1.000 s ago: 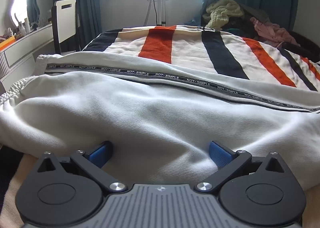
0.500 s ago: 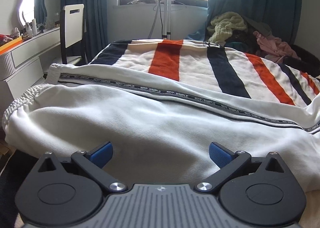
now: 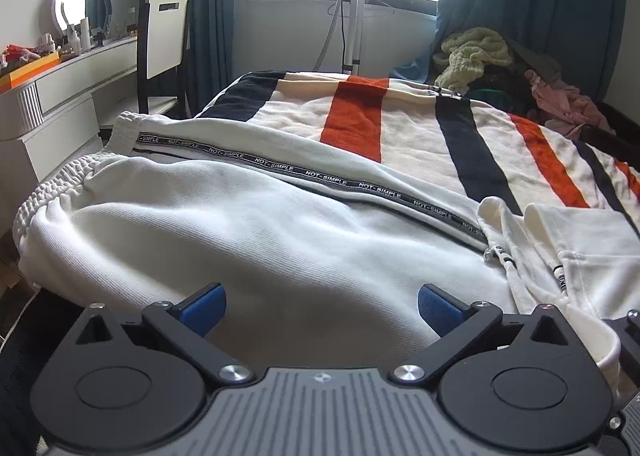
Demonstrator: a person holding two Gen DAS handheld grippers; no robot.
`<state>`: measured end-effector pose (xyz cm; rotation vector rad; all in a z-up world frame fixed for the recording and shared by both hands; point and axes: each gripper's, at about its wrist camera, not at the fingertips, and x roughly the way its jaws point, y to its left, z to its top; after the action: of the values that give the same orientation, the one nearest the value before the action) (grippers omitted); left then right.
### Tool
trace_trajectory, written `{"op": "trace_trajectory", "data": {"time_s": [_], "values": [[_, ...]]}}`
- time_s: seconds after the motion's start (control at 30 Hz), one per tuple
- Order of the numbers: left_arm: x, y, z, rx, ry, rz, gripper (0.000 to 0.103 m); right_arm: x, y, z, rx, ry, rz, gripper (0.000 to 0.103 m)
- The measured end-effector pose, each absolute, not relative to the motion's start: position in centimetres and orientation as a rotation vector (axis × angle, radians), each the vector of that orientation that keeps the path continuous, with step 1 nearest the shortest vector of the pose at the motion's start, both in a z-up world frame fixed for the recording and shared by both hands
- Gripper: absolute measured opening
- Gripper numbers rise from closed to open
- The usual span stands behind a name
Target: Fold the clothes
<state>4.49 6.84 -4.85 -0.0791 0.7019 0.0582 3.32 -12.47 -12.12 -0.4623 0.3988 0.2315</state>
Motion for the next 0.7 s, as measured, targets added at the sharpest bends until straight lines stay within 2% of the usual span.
{"op": "trace_trajectory", "data": {"time_s": [0.1, 0.3, 0.47, 0.53, 0.57, 0.6, 0.63, 0.67, 0.7], "values": [[4.2, 7.2, -4.2, -0.104, 0.671, 0.063, 0.103, 2.3, -11.6, -10.8, -0.380, 0.331, 0.279, 0.013], [4.0, 8.0, -3.6, -0.171, 0.637, 0.071, 0.103, 2.6, -9.9, -13.1, -0.356, 0.374, 0.335, 0.013], [3.8, 8.6, -3.9, -0.208, 0.641, 0.085, 0.103, 3.4, -11.2, -11.9, -0.239, 0.407, 0.336, 0.015], [3.7, 8.9, -4.0, -0.234, 0.646, 0.096, 0.103, 3.7, -11.7, -11.4, -0.182, 0.449, 0.346, 0.025], [3.6, 9.1, -3.9, -0.252, 0.646, 0.096, 0.103, 3.8, -12.1, -11.0, -0.136, 0.479, 0.368, 0.042], [3.4, 9.4, -3.9, -0.270, 0.644, 0.095, 0.103, 3.7, -12.6, -10.5, -0.076, 0.500, 0.398, 0.067], [3.3, 9.6, -3.8, -0.289, 0.643, 0.094, 0.103, 3.5, -13.2, -10.1, -0.016, 0.520, 0.428, 0.079], [3.1, 9.8, -3.7, -0.302, 0.638, 0.092, 0.103, 2.7, -13.5, -9.6, 0.038, 0.523, 0.460, 0.087], [2.9, 10.0, -3.6, -0.311, 0.629, 0.092, 0.103, 2.3, -14.0, -9.0, 0.080, 0.531, 0.483, 0.085]]}}
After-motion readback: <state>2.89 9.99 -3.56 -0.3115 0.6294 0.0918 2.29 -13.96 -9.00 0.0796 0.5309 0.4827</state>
